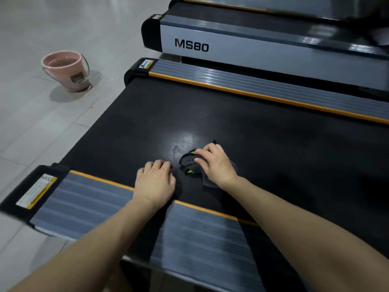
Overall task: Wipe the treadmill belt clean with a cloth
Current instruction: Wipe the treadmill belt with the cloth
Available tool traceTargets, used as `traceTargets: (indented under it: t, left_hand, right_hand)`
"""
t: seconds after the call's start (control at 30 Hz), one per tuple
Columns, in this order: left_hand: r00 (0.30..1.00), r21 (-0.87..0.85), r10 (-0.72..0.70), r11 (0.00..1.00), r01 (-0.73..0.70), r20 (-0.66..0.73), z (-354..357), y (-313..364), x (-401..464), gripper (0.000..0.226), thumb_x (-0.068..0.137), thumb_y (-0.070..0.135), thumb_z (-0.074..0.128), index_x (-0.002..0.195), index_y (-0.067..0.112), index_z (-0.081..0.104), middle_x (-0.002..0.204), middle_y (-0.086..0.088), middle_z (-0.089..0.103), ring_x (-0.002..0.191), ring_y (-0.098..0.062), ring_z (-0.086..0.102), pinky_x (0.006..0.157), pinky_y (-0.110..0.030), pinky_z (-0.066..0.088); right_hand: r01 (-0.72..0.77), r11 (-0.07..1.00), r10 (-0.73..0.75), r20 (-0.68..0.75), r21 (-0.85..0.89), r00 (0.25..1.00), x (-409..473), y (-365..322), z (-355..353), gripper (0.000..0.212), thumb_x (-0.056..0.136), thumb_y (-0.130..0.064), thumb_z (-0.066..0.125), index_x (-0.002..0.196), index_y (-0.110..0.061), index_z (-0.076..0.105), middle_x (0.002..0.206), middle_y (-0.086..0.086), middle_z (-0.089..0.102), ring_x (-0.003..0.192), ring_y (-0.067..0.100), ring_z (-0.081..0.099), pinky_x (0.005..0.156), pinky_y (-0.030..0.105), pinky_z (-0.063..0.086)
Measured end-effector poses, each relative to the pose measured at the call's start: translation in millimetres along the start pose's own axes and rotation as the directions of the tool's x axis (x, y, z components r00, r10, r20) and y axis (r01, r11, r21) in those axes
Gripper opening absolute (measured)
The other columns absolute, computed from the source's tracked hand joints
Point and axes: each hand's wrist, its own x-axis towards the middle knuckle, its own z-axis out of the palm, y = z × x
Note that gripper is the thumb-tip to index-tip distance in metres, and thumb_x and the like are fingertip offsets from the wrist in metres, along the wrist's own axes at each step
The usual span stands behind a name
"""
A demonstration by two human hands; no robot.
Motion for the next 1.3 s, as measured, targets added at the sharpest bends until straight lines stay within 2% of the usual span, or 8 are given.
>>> traceTargets:
  t: [0.1,0.4,0.57,0.7,0.8,0.9,1.07,1.3]
  left_hand:
    - [0.997,0.019,0.079,0.997,-0.079,-0.011,-5,-8,52,0.033,0.097,0.035,0.046,0.125,0.025,0.059,0.132,0.001,0.058,0.124,-0.027,0.049,0.101,-0.043,0.039]
    - [0.994,-0.061,0.098,0.993,-0.101,-0.040,8,-40,170,0.037,0.099,0.031,0.042,0.132,0.024,0.057,0.150,0.002,0.046,0.142,-0.023,0.035,0.114,-0.042,0.034]
    - [0.998,-0.096,0.038,0.994,-0.043,-0.053,15,-53,217,0.043,0.102,0.033,0.038,0.144,0.034,0.047,0.164,0.005,0.030,0.154,-0.021,0.018,0.125,-0.045,0.014]
    - [0.994,-0.043,0.106,0.993,-0.106,-0.009,15,-62,243,0.050,0.103,0.043,0.033,0.152,0.043,0.036,0.167,0.007,0.023,0.155,-0.021,0.014,0.125,-0.047,0.013]
    - [0.988,-0.007,0.151,0.988,-0.151,-0.016,19,-67,248,0.050,0.103,0.045,0.031,0.153,0.045,0.035,0.166,0.008,0.025,0.155,-0.020,0.016,0.123,-0.049,0.014]
    - [0.980,0.007,0.200,0.980,-0.200,-0.023,18,-71,253,0.054,0.099,0.050,0.025,0.152,0.047,0.036,0.165,0.009,0.029,0.155,-0.020,0.019,0.123,-0.051,0.015]
    - [0.962,-0.013,0.271,0.962,-0.271,0.034,11,-80,269,0.052,0.100,0.054,0.035,0.152,0.048,0.035,0.166,0.012,0.025,0.155,-0.016,0.017,0.124,-0.050,0.016]
    - [0.949,-0.024,0.313,0.950,-0.312,0.039,14,-88,272,0.063,0.095,0.064,0.012,0.156,0.050,0.022,0.169,0.014,0.011,0.157,-0.012,0.004,0.126,-0.050,0.006]
  right_hand:
    - [0.028,0.999,-0.028,-0.013,-0.029,1.000,26,18,9,0.024,0.095,-0.031,0.064,0.115,-0.018,0.069,0.096,0.002,0.055,0.090,0.020,0.049,0.081,0.033,0.051]
    - [-0.194,0.976,0.178,-0.147,-0.101,0.973,166,86,45,0.025,0.094,-0.032,0.064,0.112,-0.016,0.071,0.097,0.006,0.057,0.093,0.028,0.050,0.084,0.037,0.048]
    - [-0.259,0.951,0.238,-0.134,-0.170,0.962,229,117,46,0.031,0.098,-0.034,0.057,0.121,-0.015,0.067,0.107,0.010,0.056,0.105,0.031,0.047,0.095,0.042,0.044]
    - [-0.354,0.918,0.281,-0.334,-0.181,0.900,267,130,38,0.031,0.096,-0.031,0.060,0.124,-0.016,0.064,0.110,0.008,0.058,0.104,0.030,0.048,0.092,0.035,0.040]
    - [-0.256,0.923,0.224,-0.140,-0.286,0.964,255,133,52,0.035,0.095,-0.036,0.061,0.126,-0.020,0.063,0.118,0.005,0.063,0.104,0.033,0.052,0.096,0.035,0.037]
    - [-0.274,0.931,0.270,-0.052,-0.241,0.961,235,128,46,0.036,0.094,-0.045,0.057,0.125,-0.028,0.065,0.117,-0.002,0.068,0.103,0.029,0.059,0.096,0.038,0.043]
    - [-0.007,0.996,0.011,0.046,-0.088,0.999,152,78,30,0.031,0.094,-0.038,0.064,0.123,-0.028,0.069,0.115,-0.007,0.067,0.096,0.017,0.058,0.092,0.027,0.044]
    - [0.091,0.978,-0.091,0.011,-0.187,0.996,183,97,46,0.026,0.099,-0.028,0.056,0.121,-0.024,0.069,0.120,-0.006,0.068,0.103,0.024,0.062,0.096,0.037,0.045]
